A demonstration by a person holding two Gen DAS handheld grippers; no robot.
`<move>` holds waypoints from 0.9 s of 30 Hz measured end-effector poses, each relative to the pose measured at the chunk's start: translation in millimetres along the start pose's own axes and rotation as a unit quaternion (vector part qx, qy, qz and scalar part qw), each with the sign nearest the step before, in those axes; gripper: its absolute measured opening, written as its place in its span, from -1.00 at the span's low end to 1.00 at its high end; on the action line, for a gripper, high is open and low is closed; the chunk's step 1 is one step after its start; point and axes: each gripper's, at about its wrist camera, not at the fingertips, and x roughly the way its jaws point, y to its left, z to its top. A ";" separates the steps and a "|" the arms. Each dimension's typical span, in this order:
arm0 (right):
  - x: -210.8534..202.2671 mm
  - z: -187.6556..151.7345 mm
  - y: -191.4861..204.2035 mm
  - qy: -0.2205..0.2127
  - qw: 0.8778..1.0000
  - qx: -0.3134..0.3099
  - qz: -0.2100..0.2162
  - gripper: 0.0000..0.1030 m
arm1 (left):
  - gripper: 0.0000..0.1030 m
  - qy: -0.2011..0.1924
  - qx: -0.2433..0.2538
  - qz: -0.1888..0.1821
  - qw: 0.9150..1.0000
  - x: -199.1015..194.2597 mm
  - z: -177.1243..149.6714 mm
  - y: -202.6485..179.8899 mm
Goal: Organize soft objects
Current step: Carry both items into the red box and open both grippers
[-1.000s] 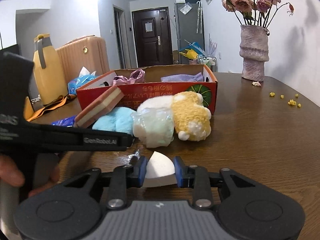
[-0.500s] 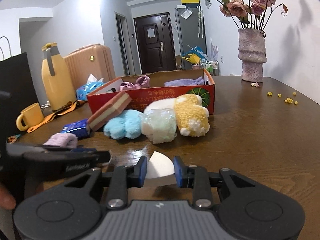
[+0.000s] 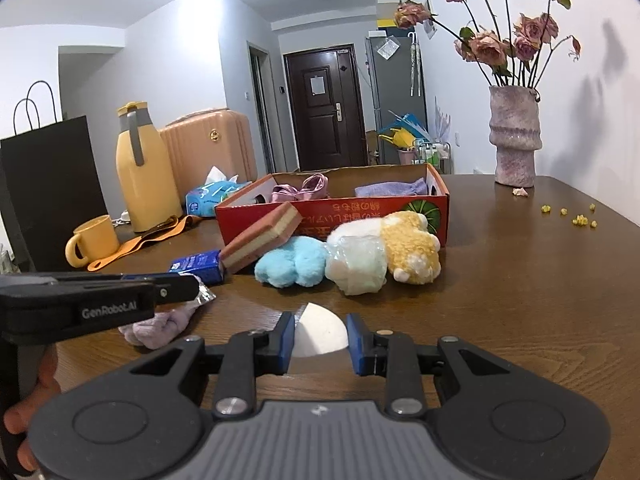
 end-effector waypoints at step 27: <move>420.9 241.2 -60.3 0.208 0.977 0.044 0.016 0.02 | -0.26 0.139 -0.009 0.024 0.990 316.1 190.0 119.2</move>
